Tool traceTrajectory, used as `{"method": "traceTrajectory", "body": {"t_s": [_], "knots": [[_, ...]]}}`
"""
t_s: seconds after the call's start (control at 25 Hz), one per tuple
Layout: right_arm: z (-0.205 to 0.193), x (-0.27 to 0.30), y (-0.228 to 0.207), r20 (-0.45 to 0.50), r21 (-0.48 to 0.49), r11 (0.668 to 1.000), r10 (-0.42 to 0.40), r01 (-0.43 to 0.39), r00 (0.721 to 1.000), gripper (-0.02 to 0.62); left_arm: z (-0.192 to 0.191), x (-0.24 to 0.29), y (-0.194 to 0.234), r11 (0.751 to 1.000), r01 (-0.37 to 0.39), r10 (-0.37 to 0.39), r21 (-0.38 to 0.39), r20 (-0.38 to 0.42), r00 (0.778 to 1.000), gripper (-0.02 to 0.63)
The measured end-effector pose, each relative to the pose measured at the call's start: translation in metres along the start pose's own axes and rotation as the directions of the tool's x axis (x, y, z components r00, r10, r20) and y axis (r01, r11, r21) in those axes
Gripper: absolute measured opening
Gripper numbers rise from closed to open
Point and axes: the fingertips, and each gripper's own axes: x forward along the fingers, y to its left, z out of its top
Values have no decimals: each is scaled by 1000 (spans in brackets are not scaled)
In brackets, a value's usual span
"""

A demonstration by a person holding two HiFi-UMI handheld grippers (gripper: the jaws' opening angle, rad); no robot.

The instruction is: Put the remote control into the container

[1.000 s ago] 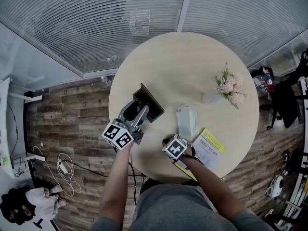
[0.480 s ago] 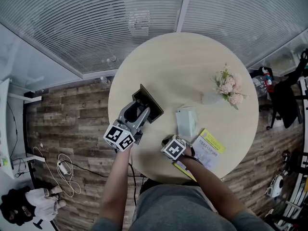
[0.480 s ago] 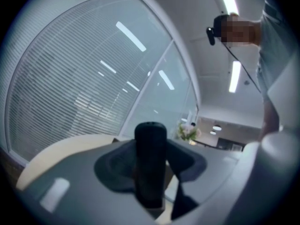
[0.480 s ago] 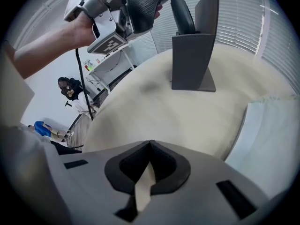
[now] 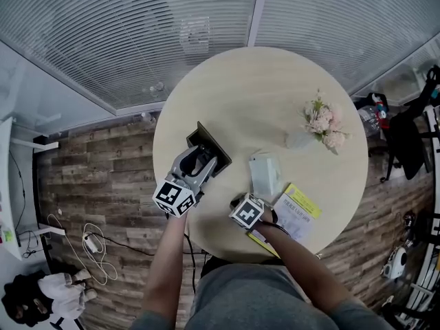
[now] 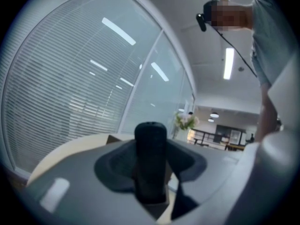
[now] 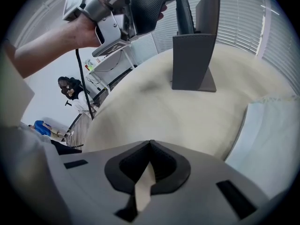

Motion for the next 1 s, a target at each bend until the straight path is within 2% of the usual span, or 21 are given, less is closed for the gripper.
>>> {"method": "traceTrajectory", "body": {"t_s": [0.52,1.0], "knots": [[1,0,0,-4,-23,1000,-2,2,1000,15,-18,4,-6,994,11,0,106,-103,995,190],[1,-2,2,-1,-34,999,-4,4,1000,15,-43,6,-8,974,36,20,222,-247,969,189]]}}
